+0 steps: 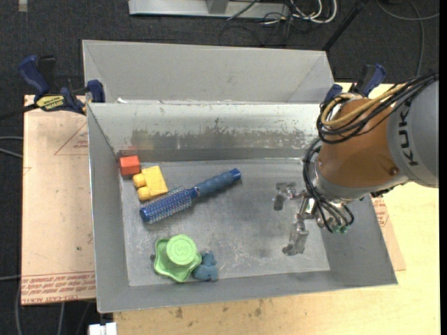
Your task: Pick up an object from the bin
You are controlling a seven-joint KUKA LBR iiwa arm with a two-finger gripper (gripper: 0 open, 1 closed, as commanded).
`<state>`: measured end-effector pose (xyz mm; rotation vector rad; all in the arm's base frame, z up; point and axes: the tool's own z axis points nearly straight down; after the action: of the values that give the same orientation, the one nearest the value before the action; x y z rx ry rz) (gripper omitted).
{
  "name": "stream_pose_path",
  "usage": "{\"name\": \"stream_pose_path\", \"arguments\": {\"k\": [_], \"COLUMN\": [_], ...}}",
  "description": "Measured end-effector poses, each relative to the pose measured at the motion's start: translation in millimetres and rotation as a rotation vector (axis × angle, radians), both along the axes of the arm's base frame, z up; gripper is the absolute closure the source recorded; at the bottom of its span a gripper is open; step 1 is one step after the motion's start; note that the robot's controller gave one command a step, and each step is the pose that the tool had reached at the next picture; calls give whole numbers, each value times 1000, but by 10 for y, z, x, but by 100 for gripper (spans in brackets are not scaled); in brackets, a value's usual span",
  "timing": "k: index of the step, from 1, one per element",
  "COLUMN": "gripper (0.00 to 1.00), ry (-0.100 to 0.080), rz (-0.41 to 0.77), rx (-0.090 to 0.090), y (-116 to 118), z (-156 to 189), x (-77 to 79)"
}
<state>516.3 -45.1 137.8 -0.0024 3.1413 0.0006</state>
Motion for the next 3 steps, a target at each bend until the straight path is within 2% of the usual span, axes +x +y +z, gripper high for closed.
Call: {"name": "stream_pose_path", "arguments": {"k": [1, 2, 3], "gripper": [0, 0, 0], "ry": [-5, -2, -4], "rz": [-303, -160, -154], "rx": [4, 1, 1], "y": [617, 935, 945], "z": [157, -431, -692], "x": [528, 1017, 1315]}}
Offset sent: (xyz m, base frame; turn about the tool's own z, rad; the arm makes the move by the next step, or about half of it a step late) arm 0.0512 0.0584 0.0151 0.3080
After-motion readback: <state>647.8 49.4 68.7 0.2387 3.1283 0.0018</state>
